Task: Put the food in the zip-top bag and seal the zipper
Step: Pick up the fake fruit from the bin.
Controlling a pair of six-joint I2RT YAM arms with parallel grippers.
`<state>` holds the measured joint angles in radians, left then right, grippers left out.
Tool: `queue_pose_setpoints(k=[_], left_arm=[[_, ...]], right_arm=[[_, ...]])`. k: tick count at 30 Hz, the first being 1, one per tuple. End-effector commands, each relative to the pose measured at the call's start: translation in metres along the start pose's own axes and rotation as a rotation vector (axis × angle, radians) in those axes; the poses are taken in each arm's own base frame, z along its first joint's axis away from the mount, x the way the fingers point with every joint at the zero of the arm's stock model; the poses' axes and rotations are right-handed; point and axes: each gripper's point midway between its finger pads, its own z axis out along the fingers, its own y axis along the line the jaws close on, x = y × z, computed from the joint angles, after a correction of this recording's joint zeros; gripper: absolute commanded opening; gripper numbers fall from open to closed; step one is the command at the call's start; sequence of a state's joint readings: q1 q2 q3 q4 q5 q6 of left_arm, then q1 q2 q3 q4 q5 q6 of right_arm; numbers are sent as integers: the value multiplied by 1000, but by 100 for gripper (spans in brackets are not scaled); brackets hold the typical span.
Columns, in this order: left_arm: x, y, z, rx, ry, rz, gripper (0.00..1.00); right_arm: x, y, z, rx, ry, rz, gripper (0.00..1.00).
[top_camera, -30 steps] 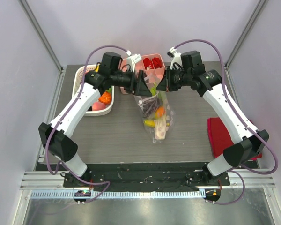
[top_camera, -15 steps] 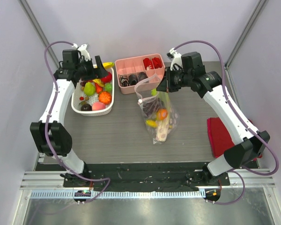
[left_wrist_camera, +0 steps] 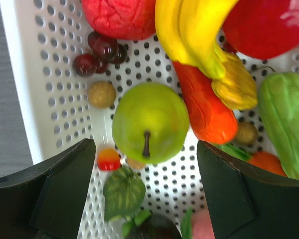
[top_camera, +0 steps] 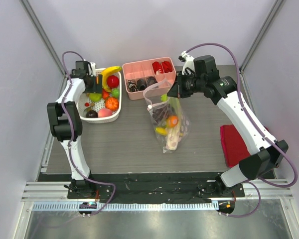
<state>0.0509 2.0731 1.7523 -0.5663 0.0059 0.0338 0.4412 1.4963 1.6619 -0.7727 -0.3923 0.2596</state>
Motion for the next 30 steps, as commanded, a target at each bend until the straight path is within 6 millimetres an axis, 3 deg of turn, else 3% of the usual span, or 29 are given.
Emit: queue_pose_setpoints(k=[1, 2, 7, 11, 14, 15, 17, 18, 21, 22, 24, 25, 27, 28, 30], left_arm=[[-29, 12, 11, -51, -67, 66, 87], [-22, 11, 23, -49, -43, 68, 86], [-20, 10, 37, -40, -38, 58, 83], [-17, 5, 31, -11, -18, 54, 72], [-22, 5, 10, -15, -34, 50, 56], [-34, -1, -8, 20, -75, 46, 47], [-43, -7, -28, 54, -102, 24, 41], [-59, -18, -53, 114, -157, 18, 36], [-83, -47, -98, 259, -236, -66, 32], [-94, -71, -127, 379, -279, -69, 31], [-110, -101, -162, 504, -319, -118, 30], [-115, -136, -191, 616, -343, -92, 30], [-131, -168, -228, 724, -392, -119, 29], [-132, -197, -247, 795, -401, -100, 29], [-142, -226, -281, 882, -446, -108, 30]], right_arm=[[-19, 10, -16, -13, -77, -54, 1], [-20, 9, -16, -11, -75, -54, 1], [-22, 10, -16, -7, -74, -60, 1], [-22, 8, -16, 1, -74, -64, 1], [-22, 7, -15, 5, -71, -60, 1], [-21, 6, -13, 5, -66, -59, 1], [-21, 7, -12, 1, -65, -63, 1], [-21, 6, -12, 4, -64, -61, 1], [-19, 5, -9, 0, -54, -61, 1], [-17, 4, -8, 0, -50, -59, 1], [-17, 5, -8, -7, -46, -68, 1], [-16, 5, -7, -7, -42, -69, 1], [-18, 6, -8, -11, -45, -74, 1], [-18, 6, -7, -13, -43, -74, 1], [-18, 7, -8, -17, -44, -79, 1]])
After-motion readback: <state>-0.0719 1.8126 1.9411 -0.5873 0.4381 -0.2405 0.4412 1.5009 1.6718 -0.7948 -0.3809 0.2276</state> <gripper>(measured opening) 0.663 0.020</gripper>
